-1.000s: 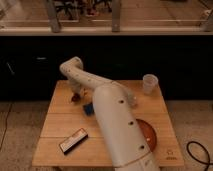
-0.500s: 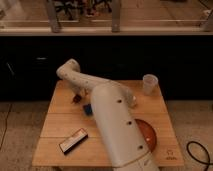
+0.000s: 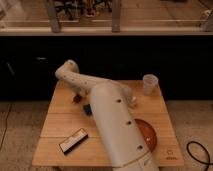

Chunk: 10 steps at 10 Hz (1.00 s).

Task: Drag the pepper across the table

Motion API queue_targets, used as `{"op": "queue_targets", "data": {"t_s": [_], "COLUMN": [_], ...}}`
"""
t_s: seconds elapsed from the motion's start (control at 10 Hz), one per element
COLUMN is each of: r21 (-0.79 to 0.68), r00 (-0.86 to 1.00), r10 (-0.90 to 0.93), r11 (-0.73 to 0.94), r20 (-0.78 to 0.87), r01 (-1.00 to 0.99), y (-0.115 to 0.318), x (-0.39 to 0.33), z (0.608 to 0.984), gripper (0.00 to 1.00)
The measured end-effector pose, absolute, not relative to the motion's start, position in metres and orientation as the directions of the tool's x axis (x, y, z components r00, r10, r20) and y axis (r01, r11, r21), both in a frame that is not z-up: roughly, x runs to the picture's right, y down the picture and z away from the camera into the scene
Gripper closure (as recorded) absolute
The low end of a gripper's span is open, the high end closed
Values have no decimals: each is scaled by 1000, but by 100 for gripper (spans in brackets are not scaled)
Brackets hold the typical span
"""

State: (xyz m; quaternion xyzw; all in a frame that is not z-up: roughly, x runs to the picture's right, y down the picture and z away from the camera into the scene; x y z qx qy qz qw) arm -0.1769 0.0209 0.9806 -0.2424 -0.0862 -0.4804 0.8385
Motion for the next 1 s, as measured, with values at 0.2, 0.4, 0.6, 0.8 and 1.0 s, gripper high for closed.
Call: {"op": "queue_targets", "data": {"t_s": [0.2, 0.4, 0.6, 0.8, 1.0], "r21": [-324, -324, -329, -326, -325], "r00": [525, 520, 520, 513, 511], "r10": [-763, -763, -763, -765, -769], "r11": [423, 416, 412, 406, 405], "r20": [377, 384, 385, 388, 384], "r01": [847, 850, 849, 853, 854], "y": [21, 19, 18, 18, 18], "x": [-177, -168, -162, -163, -153], "z": [981, 977, 976, 974, 972], "gripper": [100, 100, 100, 100, 100]}}
